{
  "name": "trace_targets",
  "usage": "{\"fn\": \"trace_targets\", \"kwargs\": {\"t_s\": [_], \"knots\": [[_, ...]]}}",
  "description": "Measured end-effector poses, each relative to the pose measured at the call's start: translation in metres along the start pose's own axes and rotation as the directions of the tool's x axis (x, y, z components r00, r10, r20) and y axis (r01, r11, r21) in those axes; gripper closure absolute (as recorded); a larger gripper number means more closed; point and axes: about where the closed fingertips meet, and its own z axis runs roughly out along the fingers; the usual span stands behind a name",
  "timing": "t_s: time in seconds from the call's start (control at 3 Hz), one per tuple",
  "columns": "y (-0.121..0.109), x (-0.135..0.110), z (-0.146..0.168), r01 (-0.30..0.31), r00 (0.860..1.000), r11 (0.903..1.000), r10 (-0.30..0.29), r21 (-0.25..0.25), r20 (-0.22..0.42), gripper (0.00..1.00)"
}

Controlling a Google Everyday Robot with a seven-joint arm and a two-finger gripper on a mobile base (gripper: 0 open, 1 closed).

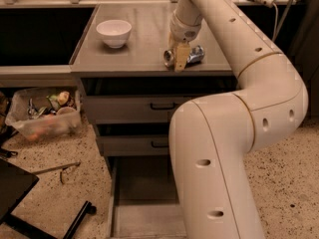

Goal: Place redbull can into bottom drawer

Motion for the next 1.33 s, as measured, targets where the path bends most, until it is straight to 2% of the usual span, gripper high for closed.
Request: {"fn": "trace_targets", "kwargs": {"t_s": [0.33, 0.67, 1.0, 1.33], "knots": [[0.003, -0.001, -0.001, 0.000, 1.000, 1.0000, 0.000, 0.000, 0.000, 1.00], [0.005, -0.010, -0.030, -0.062, 0.997, 0.9953, 0.060, 0.074, 0.042, 1.00], [0.018, -0.034, -0.094, -0.128, 0.984, 0.9705, 0.099, 0.204, 0.146, 1.00], [0.063, -0.055, -0.130, -0.158, 0.962, 0.9581, 0.095, 0.239, 0.255, 1.00]]}}
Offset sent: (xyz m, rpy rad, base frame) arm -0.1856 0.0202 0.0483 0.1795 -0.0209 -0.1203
